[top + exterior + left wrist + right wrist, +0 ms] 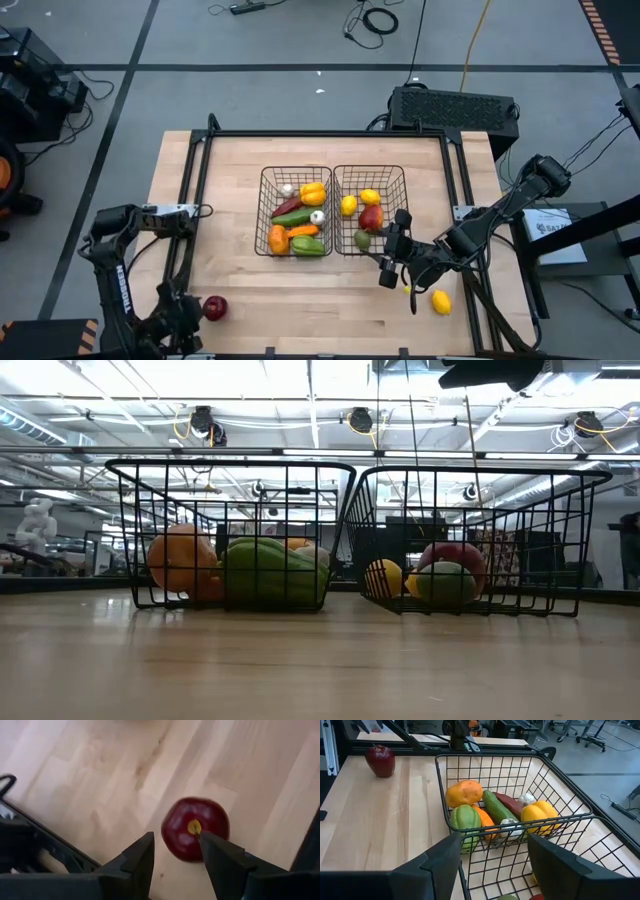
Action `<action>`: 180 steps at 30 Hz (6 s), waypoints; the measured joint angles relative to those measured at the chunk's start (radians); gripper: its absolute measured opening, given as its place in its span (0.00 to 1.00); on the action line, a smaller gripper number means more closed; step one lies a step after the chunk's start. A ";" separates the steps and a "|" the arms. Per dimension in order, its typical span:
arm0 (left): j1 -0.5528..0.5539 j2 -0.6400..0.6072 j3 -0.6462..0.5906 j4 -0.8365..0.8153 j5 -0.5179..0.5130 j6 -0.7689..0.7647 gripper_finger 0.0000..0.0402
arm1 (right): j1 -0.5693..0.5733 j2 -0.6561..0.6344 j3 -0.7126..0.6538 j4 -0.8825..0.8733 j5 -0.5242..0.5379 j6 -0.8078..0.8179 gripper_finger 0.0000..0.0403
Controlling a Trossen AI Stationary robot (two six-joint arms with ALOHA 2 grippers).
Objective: Sort produce into baskets
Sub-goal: Put the red apple into the right black wire basket
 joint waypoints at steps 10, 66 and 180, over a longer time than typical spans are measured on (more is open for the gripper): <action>0.066 -0.001 0.000 0.091 0.023 0.112 0.63 | 0.000 0.000 0.000 0.001 0.000 0.002 0.55; 0.227 -0.194 -0.321 0.485 0.249 0.398 0.99 | 0.014 0.041 0.001 0.001 -0.053 -0.008 0.55; 1.521 0.350 0.421 0.867 0.309 2.035 0.84 | 0.314 -0.204 0.000 -0.345 0.059 0.136 0.55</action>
